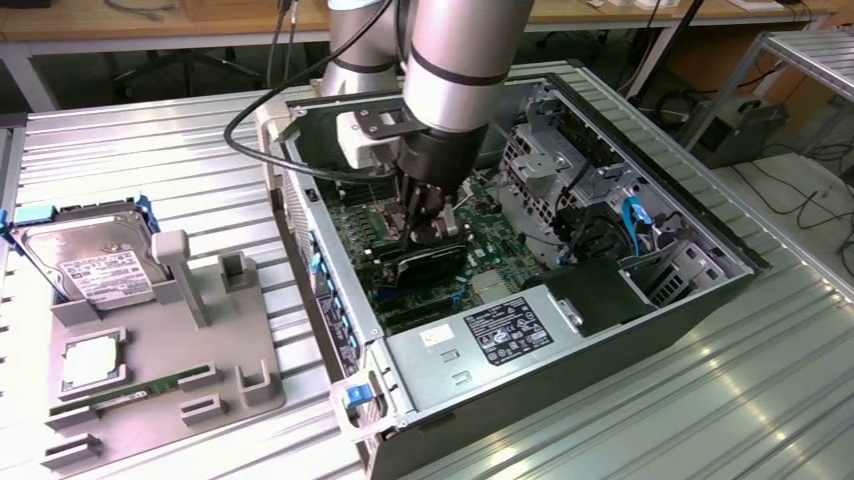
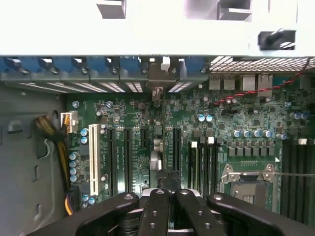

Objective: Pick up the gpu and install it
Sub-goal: 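Insert the gpu into the slot, then press down on the gpu until it lock into place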

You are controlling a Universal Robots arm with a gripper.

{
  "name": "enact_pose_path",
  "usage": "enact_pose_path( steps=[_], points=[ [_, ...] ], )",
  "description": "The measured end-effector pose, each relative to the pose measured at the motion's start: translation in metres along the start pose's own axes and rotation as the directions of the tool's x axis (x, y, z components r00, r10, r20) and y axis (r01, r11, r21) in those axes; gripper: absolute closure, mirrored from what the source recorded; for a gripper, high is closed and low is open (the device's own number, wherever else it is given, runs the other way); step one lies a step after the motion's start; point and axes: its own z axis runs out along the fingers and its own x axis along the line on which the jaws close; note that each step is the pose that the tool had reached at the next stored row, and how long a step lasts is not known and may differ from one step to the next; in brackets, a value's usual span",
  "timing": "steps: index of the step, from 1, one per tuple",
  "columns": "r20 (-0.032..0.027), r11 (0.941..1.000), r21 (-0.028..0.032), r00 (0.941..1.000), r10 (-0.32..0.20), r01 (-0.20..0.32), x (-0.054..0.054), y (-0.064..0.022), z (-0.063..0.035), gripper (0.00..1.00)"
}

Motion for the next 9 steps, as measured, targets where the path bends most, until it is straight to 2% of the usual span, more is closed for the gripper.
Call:
enact_pose_path(
  steps=[2, 9],
  points=[
    [0.0000, 1.0000, 0.0000, 1.0000, 0.000, 0.000, -0.0001, 0.0001, -0.0034, 0.89],
    [0.0001, 1.0000, 0.0001, 1.0000, 0.000, 0.000, -0.0001, 0.0001, -0.0036, 0.89]
  ],
)
